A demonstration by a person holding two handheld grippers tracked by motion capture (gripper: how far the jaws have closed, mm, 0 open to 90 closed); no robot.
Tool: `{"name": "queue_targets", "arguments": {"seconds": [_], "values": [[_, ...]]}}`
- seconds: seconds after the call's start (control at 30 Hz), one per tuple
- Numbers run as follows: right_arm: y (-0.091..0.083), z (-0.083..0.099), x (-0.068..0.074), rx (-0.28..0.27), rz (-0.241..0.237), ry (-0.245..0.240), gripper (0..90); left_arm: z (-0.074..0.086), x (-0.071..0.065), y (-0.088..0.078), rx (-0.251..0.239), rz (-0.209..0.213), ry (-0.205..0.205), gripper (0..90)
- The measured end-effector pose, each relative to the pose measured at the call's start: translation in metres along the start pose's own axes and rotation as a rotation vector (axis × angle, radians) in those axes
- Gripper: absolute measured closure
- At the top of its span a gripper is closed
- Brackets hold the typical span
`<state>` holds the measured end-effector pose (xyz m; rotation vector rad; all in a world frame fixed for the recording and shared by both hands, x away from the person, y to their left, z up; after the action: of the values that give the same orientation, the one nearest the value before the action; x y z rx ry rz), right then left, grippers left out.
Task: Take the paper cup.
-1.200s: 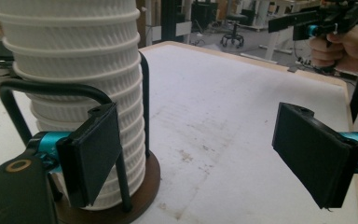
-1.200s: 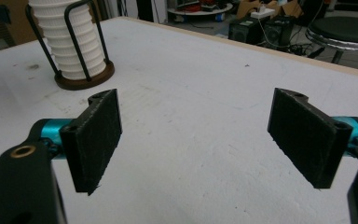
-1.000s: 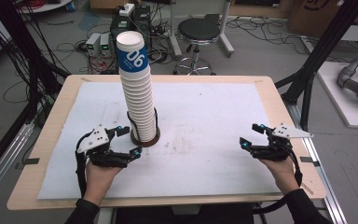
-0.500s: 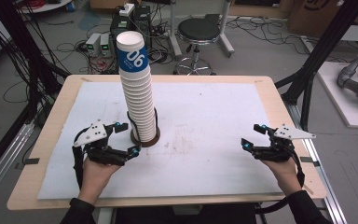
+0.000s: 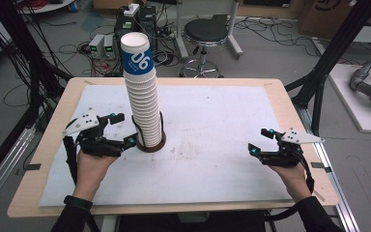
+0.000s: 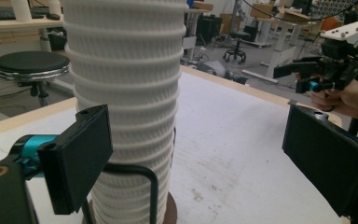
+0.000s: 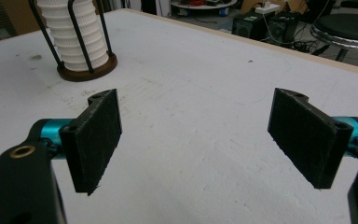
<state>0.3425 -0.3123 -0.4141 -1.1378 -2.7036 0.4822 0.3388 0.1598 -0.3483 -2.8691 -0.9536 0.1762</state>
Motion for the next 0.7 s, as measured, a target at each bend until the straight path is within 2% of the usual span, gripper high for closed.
{"name": "queue_targets", "arguments": {"seconds": [0.13, 0.3, 0.47, 0.7], "values": [[0.001, 0.0, -0.001, 0.004, 0.001, -0.002, 17.6, -0.016, 0.004, 0.002, -0.015, -0.016, 0.019, 8.0], [0.001, 0.001, 0.0, 0.003, -0.003, -0.004, 17.6, -0.035, 0.013, 0.003, -0.056, -0.023, 0.007, 7.4], [0.001, 0.002, -0.001, 0.006, -0.01, 0.001, 17.6, -0.05, 0.019, 0.009, -0.059, -0.026, -0.006, 7.0], [0.002, 0.002, -0.001, 0.009, -0.01, -0.001, 17.6, -0.067, 0.026, 0.02, -0.058, -0.046, 0.001, 6.9]]}}
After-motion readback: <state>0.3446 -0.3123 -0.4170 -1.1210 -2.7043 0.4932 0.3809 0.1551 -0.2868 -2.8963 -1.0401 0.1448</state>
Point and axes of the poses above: each handheld gripper's, and its own axes: y roughly forward along the jaws, z roughly out of its underside, x roughly to its left, the point moved 5 cm from there along y, roughly forward along the jaws
